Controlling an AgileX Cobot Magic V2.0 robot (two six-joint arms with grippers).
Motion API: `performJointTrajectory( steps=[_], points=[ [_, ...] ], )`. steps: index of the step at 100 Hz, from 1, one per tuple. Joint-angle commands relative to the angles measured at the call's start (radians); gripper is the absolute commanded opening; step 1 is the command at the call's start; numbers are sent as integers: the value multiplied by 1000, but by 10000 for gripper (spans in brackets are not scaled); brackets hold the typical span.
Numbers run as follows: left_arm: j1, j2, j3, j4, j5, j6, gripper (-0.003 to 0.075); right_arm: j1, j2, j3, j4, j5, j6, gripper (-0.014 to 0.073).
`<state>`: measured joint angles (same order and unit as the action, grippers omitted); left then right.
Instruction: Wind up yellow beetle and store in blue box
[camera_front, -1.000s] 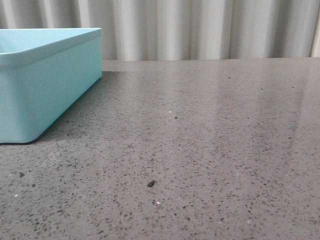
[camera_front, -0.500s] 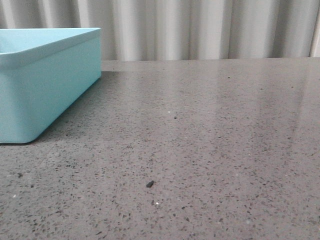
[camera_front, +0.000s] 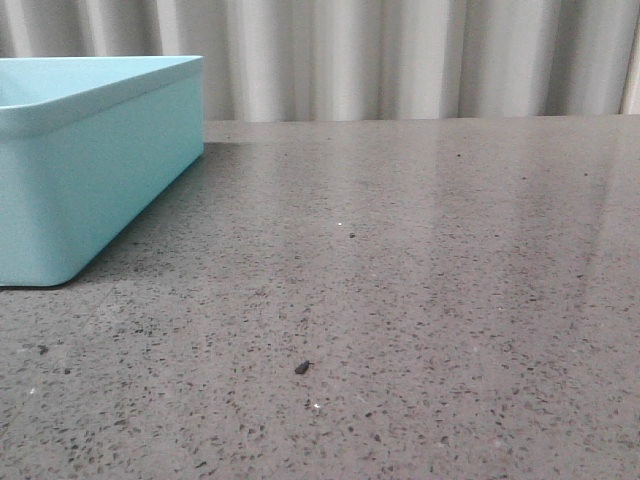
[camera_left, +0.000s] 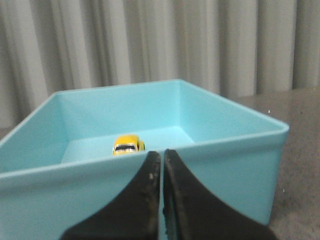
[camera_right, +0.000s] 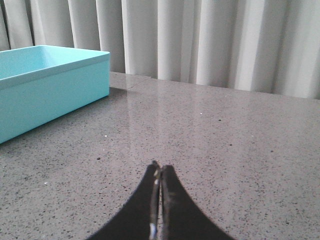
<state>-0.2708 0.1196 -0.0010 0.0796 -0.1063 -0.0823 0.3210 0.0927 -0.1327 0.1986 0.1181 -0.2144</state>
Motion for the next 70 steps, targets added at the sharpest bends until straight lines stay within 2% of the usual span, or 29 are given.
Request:
performJointTrajectory(
  steps=[1, 20, 43, 70],
  points=[
    [8, 8, 27, -20, -37, -18, -21, -1, 12, -25, 3, -84, -3, -62],
    [31, 4, 27, -32, 53, -18, -21, -1, 12, -25, 3, -84, -3, -62],
    [73, -124, 27, -58, 372, -18, -21, -1, 12, -25, 3, -84, -3, -62],
    [74, -154, 27, -70, 385, -18, -21, -1, 12, -25, 3, -84, -3, -62]
  ],
)
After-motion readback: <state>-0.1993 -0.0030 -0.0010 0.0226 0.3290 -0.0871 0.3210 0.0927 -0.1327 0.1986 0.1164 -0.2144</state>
